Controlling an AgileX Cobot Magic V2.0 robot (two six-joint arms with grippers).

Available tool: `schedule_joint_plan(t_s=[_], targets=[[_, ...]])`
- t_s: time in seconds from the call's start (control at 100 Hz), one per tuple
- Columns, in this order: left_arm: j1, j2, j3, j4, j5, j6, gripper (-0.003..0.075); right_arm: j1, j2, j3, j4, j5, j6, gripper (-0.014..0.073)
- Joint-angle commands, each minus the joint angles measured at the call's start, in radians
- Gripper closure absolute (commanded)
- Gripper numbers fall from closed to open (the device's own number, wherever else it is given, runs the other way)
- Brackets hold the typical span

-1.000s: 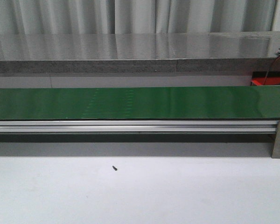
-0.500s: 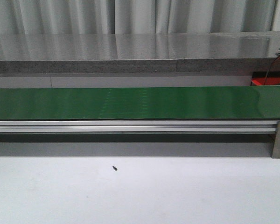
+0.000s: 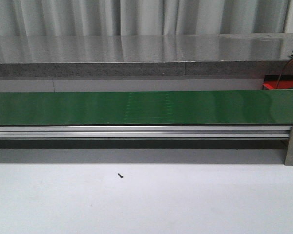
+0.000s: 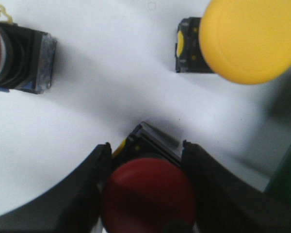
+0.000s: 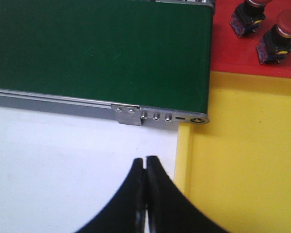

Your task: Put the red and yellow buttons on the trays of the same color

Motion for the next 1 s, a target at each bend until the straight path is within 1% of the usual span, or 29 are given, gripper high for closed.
schedule_joint_plan(t_s=[0.0,0.04,0.11,0.4,0.56,0.79,0.89,0.99], targets=[[-0.004,-0.062,-0.036,-0.012,0.0,-0.001,0.0596,0.0,-0.008,-0.026,0.014,-0.046,-0.007,0.0664],[-0.004,-0.071,-0.04,-0.009,0.007,-0.001,0.0619,0.0,-0.008,-0.026,0.014,-0.046,-0.007,0.0664],[-0.004,-0.094,-0.048,0.0,0.014,0.0,0.0638,0.0,-0.008,-0.026,0.014,-0.046,-0.007,0.0664],[-0.016,-0.278,-0.048,0.008,0.03,0.005,0.0638,0.0,-0.008,-0.026,0.014,-0.046,-0.007,0.0664],[-0.078,-0.342,-0.048,-0.002,0.049,0.057,0.0638,0.0,-0.008,-0.026,0.014,-0.046,-0.007,0.0664],[-0.204,-0.33,-0.048,-0.002,0.1,0.08,0.0638,0.0,-0.008,-0.026,0.014,-0.046,-0.007,0.0664],[-0.237,-0.323,-0.048,-0.002,0.1,0.08,0.0638,0.0,-0.008,-0.026,0.014,-0.046,-0.007,0.0664],[-0.25,-0.311,-0.048,-0.02,0.108,0.08,0.0638,0.0,-0.008,-0.026,0.014,-0.046,-0.007,0.0664]])
